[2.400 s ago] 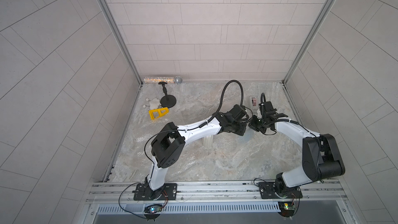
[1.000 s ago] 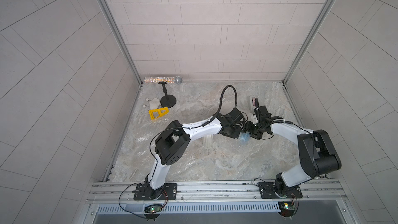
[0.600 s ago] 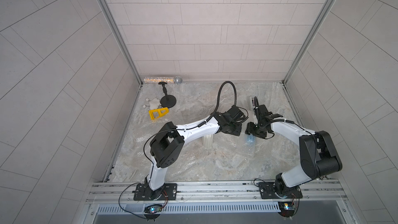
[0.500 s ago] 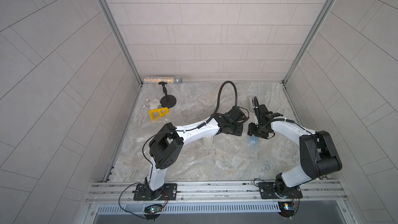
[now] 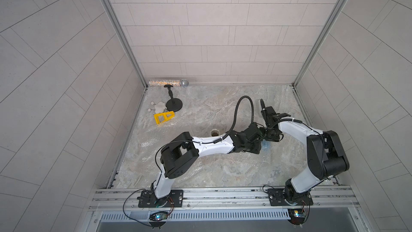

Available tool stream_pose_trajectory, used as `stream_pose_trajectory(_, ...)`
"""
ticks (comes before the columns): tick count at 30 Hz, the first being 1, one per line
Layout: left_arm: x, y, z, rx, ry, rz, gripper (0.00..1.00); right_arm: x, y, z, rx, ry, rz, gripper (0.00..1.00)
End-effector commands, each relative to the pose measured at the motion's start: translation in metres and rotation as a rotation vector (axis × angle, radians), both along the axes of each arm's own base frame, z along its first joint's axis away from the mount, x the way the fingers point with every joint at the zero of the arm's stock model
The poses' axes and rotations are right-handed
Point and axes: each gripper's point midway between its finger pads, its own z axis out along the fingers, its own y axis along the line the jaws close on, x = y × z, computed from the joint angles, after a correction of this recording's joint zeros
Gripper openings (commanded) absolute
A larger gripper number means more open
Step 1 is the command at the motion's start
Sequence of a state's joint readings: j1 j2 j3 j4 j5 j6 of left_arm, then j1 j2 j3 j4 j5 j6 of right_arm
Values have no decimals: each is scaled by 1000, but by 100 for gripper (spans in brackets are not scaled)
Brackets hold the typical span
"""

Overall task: Wrap vases in bubble wrap
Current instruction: Wrap the vase in bubble wrap.

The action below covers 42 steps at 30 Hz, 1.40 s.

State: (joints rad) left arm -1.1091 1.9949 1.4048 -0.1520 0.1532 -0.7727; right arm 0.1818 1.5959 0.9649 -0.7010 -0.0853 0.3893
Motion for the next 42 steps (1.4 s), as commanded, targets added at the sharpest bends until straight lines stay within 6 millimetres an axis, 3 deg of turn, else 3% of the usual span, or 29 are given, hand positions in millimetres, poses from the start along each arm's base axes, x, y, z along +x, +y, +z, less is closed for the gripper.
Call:
stream_pose_trajectory(1,0,-5,-19,2,21,25,38,-3,-2,-1,-19,14,19,65)
stream_pose_trajectory(8,-9,-6,-45,10,87,39,34,-5,1,-1,9,17,18,71)
stream_pose_trajectory(16,-12,0,-62,26,131,71,31,-10,-2,15,73,-25,-23,80)
stream_pose_trajectory(22,-15,-1,-71,35,157,71,29,-14,-1,39,180,-84,-72,86)
stream_pose_trajectory(33,-19,4,-75,45,166,77,26,-40,-17,34,266,-78,-177,81)
stream_pose_trajectory(42,-22,-4,-69,33,151,66,25,-41,-11,26,270,-76,-131,71)
